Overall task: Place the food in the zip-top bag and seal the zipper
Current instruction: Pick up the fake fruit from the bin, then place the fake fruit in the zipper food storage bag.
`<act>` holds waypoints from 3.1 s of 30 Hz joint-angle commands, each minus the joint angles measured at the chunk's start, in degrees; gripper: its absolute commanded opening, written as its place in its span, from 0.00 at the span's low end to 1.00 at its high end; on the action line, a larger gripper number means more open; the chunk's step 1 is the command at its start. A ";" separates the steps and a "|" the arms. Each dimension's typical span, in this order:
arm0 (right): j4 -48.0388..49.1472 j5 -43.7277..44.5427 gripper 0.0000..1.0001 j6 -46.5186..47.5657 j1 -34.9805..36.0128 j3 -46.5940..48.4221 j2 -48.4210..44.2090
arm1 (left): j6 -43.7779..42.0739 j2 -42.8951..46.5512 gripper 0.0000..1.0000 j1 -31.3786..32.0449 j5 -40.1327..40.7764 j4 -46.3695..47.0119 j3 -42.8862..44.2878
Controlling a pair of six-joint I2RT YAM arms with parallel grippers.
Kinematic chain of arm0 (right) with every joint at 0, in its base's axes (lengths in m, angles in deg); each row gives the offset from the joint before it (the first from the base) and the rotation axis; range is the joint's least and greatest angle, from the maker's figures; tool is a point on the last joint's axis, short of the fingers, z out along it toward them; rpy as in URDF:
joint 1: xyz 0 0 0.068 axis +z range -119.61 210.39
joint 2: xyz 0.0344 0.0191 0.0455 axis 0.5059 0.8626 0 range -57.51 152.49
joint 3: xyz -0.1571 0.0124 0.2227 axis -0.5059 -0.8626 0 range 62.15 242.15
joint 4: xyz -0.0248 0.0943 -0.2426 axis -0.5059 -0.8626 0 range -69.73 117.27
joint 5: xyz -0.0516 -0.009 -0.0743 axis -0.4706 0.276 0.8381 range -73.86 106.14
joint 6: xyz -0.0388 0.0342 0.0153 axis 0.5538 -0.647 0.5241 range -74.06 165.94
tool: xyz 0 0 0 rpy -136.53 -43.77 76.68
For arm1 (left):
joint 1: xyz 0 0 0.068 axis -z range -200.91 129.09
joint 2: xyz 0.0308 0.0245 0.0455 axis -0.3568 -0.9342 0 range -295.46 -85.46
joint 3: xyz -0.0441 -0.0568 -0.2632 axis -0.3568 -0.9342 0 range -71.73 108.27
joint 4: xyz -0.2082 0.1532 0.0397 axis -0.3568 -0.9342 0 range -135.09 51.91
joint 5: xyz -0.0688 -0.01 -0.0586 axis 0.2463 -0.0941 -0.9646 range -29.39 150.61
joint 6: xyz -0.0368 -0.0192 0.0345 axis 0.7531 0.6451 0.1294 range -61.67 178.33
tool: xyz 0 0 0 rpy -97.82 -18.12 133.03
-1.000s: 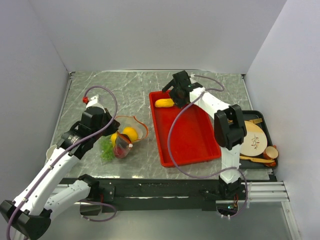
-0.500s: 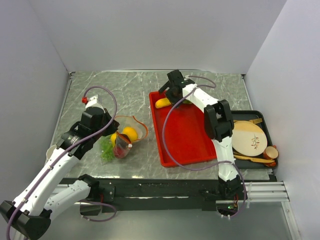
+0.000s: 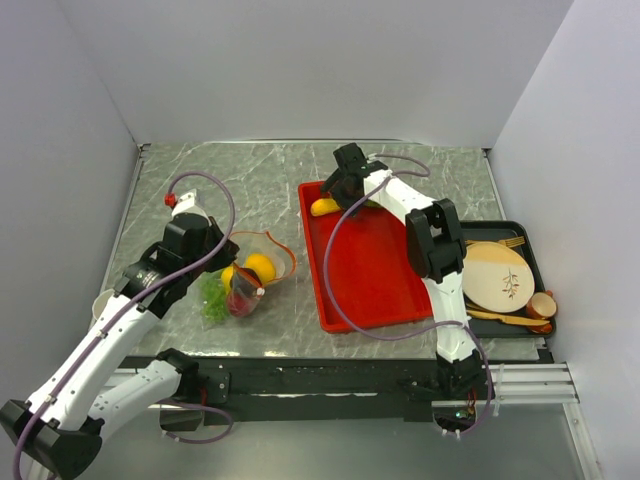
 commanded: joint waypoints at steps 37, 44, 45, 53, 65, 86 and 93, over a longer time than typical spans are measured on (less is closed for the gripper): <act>18.70 -8.31 0.45 28.83 18.23 -43.45 -47.68 | 0.03 -2.27 0.01 0.05 -2.80 4.09 -0.19; 19.84 -14.73 0.46 32.35 24.39 -42.92 -49.00 | -0.24 -3.41 0.01 0.05 -3.16 4.71 -0.01; 19.85 -15.35 0.46 32.96 24.58 -42.83 -49.00 | -0.24 -3.41 0.01 0.05 -3.25 4.80 -0.01; 16.78 -20.27 0.47 38.24 27.30 -38.00 -46.02 | 0.03 -3.06 0.01 0.05 -3.60 5.06 -0.72; 11.24 -20.10 0.50 38.85 28.44 -27.98 -34.07 | -0.41 -2.36 0.01 -0.04 -4.04 3.75 -0.37; 7.89 -21.24 0.54 42.11 28.53 -17.70 -26.33 | -1.47 -2.97 0.01 -0.04 -8.17 3.74 -0.01; 9.82 -23.70 0.54 40.44 28.62 -18.04 -24.48 | -0.94 -2.10 0.01 0.05 -7.64 3.92 0.51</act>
